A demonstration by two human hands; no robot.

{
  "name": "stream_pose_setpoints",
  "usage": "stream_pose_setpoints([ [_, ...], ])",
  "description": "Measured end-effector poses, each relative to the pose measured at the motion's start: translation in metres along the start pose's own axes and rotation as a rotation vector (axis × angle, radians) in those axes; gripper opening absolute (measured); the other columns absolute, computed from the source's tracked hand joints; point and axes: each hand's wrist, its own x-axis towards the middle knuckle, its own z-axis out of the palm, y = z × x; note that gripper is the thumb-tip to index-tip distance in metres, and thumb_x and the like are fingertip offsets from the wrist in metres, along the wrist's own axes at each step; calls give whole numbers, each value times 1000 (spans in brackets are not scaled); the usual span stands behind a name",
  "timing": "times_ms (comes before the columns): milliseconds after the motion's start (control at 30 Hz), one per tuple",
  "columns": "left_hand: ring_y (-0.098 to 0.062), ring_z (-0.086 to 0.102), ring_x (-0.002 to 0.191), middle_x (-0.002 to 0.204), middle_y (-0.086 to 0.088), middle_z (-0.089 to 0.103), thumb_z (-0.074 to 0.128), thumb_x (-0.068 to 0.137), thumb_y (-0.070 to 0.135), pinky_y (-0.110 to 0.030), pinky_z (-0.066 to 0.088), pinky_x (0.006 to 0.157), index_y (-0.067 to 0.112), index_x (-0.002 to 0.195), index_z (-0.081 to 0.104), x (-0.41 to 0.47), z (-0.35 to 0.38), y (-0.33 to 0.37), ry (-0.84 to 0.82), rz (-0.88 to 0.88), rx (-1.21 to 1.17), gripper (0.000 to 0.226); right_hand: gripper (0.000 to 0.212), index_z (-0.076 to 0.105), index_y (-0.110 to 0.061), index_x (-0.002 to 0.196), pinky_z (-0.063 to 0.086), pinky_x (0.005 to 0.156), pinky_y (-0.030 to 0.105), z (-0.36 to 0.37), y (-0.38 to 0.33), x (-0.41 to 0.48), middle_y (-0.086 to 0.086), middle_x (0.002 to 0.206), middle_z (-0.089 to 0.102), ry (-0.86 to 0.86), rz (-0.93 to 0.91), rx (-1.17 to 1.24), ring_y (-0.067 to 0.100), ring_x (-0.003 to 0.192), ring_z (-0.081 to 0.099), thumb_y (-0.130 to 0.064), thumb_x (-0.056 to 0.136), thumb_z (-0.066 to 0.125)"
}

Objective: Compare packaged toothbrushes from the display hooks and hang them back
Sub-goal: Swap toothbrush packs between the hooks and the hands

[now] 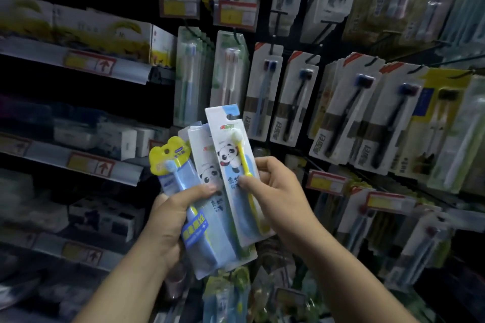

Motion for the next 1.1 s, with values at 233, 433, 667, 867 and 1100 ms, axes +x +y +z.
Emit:
stream_pose_setpoints([
  [233, -18, 77, 70, 84, -10, 80, 84, 50, 6, -26, 61, 59, 1, 94, 78, 1, -24, -2, 19, 89, 214, 45, 10, 64, -17, 108, 58, 84, 44, -13, 54, -22, 3, 97, 76, -16, 63, 89, 24, 92, 74, -12, 99, 65],
  [433, -27, 79, 92, 105, -10, 81, 78, 68, -2, -29, 63, 71, 6, 114, 74, 0, -42, -10, -29, 151, 380, 46, 13, 62, -24, 94, 54, 67, 25, -27, 106, -35, -6, 88, 71, -68, 145, -228, 9, 80, 69, -12, 94, 65],
  [667, -37, 77, 93, 105, -16, 79, 81, 66, -2, -36, 65, 71, 4, 113, 73, 5, -64, -22, -62, 106, 504, 48, 8, 58, -20, 91, 45, 65, 32, -32, 129, -31, 3, 90, 66, -34, 222, -364, 23, 83, 64, -15, 90, 64],
  [867, -38, 76, 99, 108, -17, 79, 84, 64, 12, -55, 59, 93, 10, 110, 79, 3, -85, -39, -127, -3, 595, 46, 6, 59, -14, 97, 44, 63, 30, -42, 141, -25, -1, 92, 64, 74, 332, -366, 14, 79, 59, -16, 92, 62],
  [1100, -36, 78, 94, 103, -15, 80, 85, 60, 12, -55, 60, 92, 6, 109, 76, 17, -61, -84, -150, -102, 607, 50, 7, 59, -13, 102, 43, 63, 30, -61, 152, -24, 4, 97, 64, 166, 390, -320, 16, 80, 59, -15, 95, 60],
])
